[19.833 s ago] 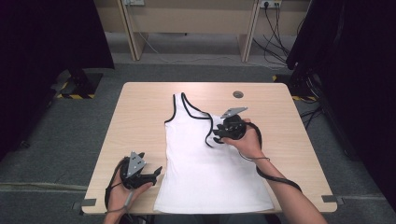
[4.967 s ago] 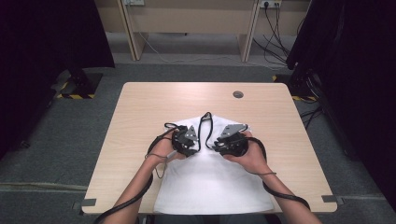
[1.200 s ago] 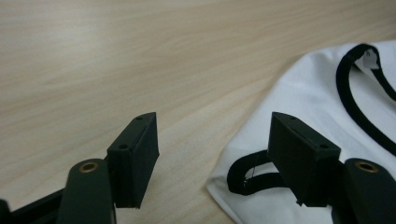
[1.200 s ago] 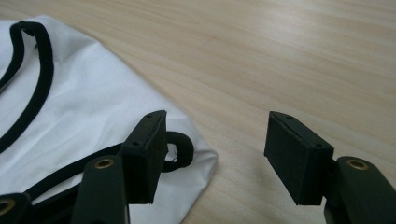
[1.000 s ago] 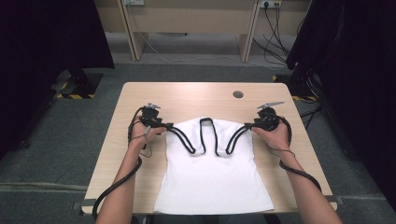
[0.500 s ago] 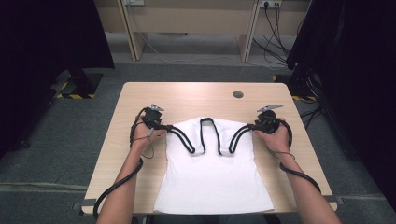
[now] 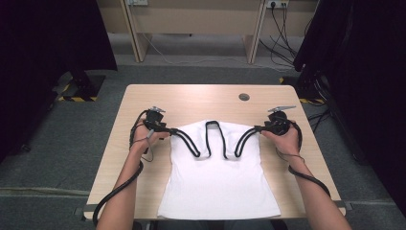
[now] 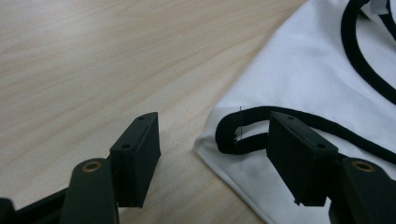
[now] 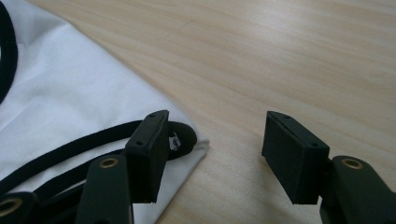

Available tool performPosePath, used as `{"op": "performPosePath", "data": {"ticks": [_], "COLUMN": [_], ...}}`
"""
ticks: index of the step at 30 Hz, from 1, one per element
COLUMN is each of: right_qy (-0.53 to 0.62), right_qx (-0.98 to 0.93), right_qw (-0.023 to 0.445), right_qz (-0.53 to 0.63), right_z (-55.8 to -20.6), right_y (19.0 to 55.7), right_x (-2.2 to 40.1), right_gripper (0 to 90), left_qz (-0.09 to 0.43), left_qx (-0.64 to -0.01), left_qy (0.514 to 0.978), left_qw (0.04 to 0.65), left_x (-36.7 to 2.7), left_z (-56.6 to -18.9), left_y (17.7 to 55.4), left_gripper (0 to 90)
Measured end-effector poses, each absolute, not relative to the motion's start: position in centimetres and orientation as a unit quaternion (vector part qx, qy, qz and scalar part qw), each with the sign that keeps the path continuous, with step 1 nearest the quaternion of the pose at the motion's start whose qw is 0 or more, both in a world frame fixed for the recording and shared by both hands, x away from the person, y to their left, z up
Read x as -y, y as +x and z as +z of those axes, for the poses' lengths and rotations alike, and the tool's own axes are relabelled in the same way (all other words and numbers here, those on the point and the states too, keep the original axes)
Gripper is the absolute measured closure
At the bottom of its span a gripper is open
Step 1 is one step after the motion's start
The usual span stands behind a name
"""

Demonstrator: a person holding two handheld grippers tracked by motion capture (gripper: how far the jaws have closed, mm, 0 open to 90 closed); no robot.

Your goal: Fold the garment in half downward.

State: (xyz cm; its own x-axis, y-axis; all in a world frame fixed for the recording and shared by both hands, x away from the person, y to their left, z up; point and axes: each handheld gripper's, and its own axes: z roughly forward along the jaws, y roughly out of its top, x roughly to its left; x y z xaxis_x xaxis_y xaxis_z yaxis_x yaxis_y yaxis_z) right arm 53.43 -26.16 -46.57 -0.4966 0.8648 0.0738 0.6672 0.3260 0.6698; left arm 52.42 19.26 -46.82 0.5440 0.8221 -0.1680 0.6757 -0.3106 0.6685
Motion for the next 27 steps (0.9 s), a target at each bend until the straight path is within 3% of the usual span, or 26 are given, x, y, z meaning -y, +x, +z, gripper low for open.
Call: {"op": "performPosePath", "data": {"ticks": [2, 3, 4, 5, 6, 7, 8, 9, 10, 11, 12, 21, 27], "right_qy": [0.479, 0.468, 0.468, 0.455, 0.455, 0.455, 0.446, 0.446, 0.446, 0.445, 0.445, 0.462, 0.467], "right_qx": [-0.8, -0.805, -0.805, -0.811, -0.811, -0.811, -0.815, -0.815, -0.815, -0.815, -0.815, -0.794, -0.779], "right_qw": [0.15, 0.159, 0.159, 0.162, 0.162, 0.162, 0.161, 0.161, 0.161, 0.152, 0.152, 0.126, 0.119], "right_qz": [0.329, 0.328, 0.328, 0.33, 0.33, 0.33, 0.333, 0.333, 0.333, 0.338, 0.338, 0.373, 0.401], "right_z": [-46.6, -46.6, -46.6, -46.7, -46.7, -46.7, -46.7, -46.7, -46.7, -46.7, -46.7, -45.4, -43.8], "right_y": [53.4, 53.3, 53.3, 52.9, 52.9, 52.9, 52.6, 52.6, 52.6, 52.6, 52.6, 53.7, 54.3], "right_x": [26.2, 25.9, 25.9, 25.8, 25.8, 25.8, 25.5, 25.5, 25.5, 25.6, 25.6, 26.3, 26.7], "right_gripper": [45.1, 55.2, 55.2, 55.2, 68.0, 68.0, 76.5, 76.5, 76.5, 80.6, 80.6, 82.8, 82.9], "left_qz": [0.108, 0.126, 0.126, 0.126, 0.138, 0.138, 0.138, 0.14, 0.14, 0.137, 0.137, 0.125, 0.128], "left_qx": [-0.459, -0.43, -0.43, -0.43, -0.413, -0.413, -0.413, -0.411, -0.411, -0.412, -0.412, -0.467, -0.467], "left_qy": [0.808, 0.826, 0.826, 0.826, 0.834, 0.834, 0.834, 0.834, 0.834, 0.833, 0.833, 0.761, 0.748], "left_qw": [0.355, 0.341, 0.341, 0.341, 0.338, 0.338, 0.338, 0.34, 0.34, 0.343, 0.343, 0.432, 0.454], "left_x": [-18.7, -18.0, -18.0, -18.0, -17.4, -17.4, -17.4, -17.1, -17.1, -16.9, -16.9, -18.3, -18.7], "left_z": [-46.9, -46.9, -46.9, -46.9, -46.9, -46.9, -46.9, -46.9, -46.9, -46.9, -46.9, -45.3, -44.2], "left_y": [52.7, 52.8, 52.8, 52.8, 52.7, 52.7, 52.7, 52.8, 52.8, 52.9, 52.9, 53.6, 53.7], "left_gripper": [41.2, 41.2, 51.3, 51.3, 51.3, 62.5, 62.5, 62.5, 70.8, 70.8, 78.0, 81.2, 81.3]}}
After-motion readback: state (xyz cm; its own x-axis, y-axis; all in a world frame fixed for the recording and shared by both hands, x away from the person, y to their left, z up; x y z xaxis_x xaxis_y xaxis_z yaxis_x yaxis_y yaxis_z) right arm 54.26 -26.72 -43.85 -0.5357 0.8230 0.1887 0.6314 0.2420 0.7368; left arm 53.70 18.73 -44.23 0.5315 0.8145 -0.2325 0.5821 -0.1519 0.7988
